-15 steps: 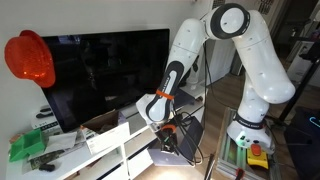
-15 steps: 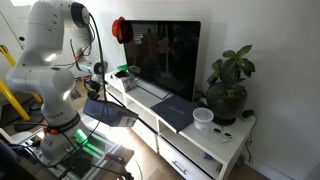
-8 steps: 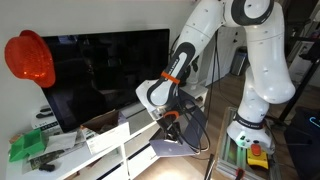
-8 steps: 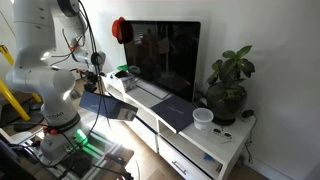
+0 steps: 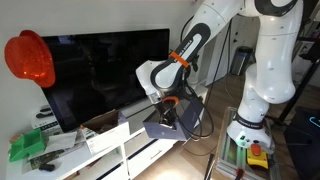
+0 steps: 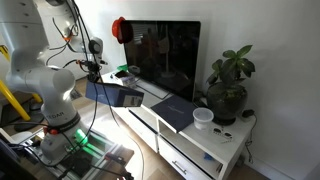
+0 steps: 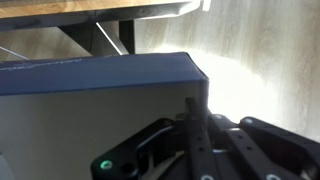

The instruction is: Move the blue box to the top of the television stand.

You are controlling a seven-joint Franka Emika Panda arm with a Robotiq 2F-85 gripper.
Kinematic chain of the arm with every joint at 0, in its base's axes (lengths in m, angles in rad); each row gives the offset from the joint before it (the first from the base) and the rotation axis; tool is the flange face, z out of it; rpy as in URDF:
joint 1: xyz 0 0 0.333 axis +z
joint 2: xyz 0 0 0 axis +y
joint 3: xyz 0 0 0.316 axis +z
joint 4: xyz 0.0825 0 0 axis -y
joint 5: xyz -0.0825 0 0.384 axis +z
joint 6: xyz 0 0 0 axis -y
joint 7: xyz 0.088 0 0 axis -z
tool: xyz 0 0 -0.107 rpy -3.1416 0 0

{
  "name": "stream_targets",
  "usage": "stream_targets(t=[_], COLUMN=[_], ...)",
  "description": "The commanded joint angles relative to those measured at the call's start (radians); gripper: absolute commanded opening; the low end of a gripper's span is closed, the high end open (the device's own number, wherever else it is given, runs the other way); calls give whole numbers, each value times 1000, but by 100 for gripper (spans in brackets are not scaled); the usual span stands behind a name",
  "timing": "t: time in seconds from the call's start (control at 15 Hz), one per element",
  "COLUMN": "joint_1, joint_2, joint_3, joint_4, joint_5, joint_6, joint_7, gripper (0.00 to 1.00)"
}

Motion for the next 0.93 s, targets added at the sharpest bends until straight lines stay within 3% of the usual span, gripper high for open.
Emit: stream_targets(t=[0.0,0.2,0.53,0.87], joint_1=[-7,-28,-61,-64], joint_2=[-66,-48,35,141], joint_3=[-29,-50,-80,-101], joint_4=[-36,-41,-87,-84], joint_5=[-113,-130,-108,-97], joint_6=[67,151,444,652], joint_7=[78,94,44,-20], gripper=[1,1,1,1])
